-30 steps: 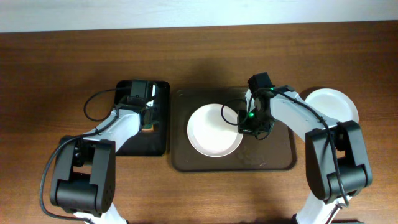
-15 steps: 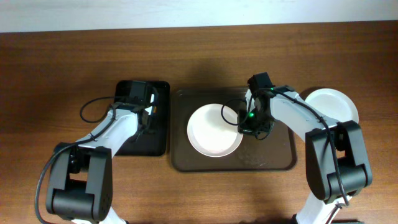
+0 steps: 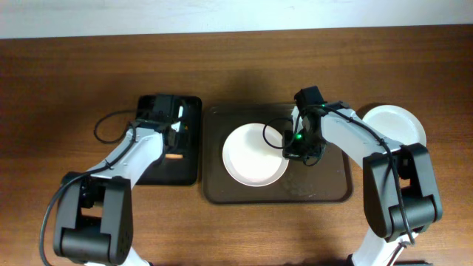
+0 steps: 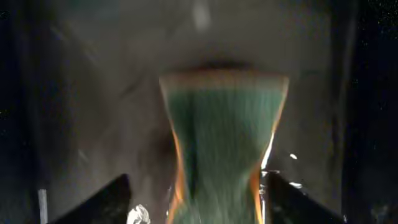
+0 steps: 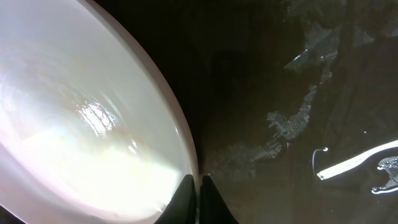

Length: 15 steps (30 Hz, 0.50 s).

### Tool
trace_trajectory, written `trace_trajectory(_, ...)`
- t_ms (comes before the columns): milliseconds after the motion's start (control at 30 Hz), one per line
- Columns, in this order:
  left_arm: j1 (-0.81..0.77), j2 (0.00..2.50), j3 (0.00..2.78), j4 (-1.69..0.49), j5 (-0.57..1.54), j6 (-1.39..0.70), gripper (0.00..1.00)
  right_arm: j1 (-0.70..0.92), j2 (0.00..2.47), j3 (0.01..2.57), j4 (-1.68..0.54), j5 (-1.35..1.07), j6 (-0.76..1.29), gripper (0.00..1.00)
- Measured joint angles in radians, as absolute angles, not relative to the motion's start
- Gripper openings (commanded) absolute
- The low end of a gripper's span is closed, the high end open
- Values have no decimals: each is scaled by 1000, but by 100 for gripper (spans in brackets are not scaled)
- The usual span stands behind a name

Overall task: Clean dirty plates on tray and stack at the side
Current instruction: 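Return the sponge to the small black tray with the left gripper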

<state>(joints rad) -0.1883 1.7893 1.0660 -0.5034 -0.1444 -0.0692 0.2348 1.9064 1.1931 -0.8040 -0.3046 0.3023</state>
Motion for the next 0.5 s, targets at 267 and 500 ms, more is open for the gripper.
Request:
trace_trajectory(267, -188, 1783, 1086, -386, -132, -68, 77, 235, 1906, 1193, -804, -305, 303, 4)
trace_trajectory(500, -188, 1818, 1086, -369, -108, -68, 78, 235, 1906, 1193, -804, -305, 303, 4)
